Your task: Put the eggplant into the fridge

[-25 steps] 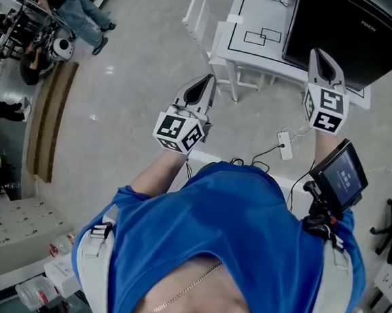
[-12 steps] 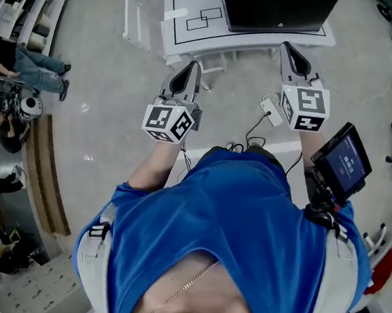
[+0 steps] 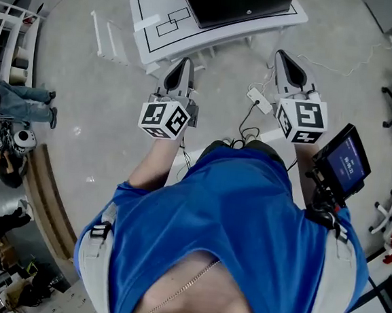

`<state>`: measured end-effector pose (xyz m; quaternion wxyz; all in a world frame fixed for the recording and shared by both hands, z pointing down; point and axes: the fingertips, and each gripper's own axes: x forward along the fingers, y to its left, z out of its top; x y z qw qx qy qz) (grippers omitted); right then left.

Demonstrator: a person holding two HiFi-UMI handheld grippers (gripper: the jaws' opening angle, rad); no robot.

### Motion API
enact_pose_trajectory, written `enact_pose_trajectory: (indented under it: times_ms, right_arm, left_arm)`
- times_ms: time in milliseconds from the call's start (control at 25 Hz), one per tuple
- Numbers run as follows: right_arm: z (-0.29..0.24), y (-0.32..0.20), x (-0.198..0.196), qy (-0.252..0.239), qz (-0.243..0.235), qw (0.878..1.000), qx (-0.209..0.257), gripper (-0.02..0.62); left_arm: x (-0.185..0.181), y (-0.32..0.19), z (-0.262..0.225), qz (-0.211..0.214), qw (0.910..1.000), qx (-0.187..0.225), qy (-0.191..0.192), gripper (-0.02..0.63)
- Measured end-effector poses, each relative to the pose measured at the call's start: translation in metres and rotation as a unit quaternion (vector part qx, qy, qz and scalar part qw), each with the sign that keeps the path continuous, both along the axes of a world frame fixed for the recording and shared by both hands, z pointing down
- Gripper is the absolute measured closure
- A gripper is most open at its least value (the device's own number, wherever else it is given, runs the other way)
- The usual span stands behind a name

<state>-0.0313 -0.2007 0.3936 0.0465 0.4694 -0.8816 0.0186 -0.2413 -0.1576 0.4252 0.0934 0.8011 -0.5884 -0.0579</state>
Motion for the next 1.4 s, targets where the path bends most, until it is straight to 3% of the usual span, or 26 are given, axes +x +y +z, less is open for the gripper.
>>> enact_pose_trajectory:
  times_ms: [360, 880, 1160, 1400]
  right_arm:
    - [0.010, 0.001, 0.013, -0.009, 0.025, 1.000, -0.006, 0.594]
    - [0.005, -0.007, 0.016, -0.003, 0.045, 0.999, -0.016, 0.594]
    - [0.004, 0.039, 0.013, 0.000, 0.071, 0.997, -0.014, 0.594]
    - [0.013, 0.038, 0.020, 0.002, 0.079, 0.997, -0.021, 0.594]
  left_arm:
    - [0.012, -0.011, 0.003, 0.030, 0.9995, 0.007, 0.002, 0.597]
    - [0.025, -0.022, -0.008, 0.080, 0.9954, 0.010, 0.052, 0.598]
    - [0.028, 0.014, -0.009, 0.117, 0.9906, 0.012, 0.070, 0.597]
    - [0.037, 0.006, 0.003, 0.129, 0.9887, 0.000, 0.077, 0.598]
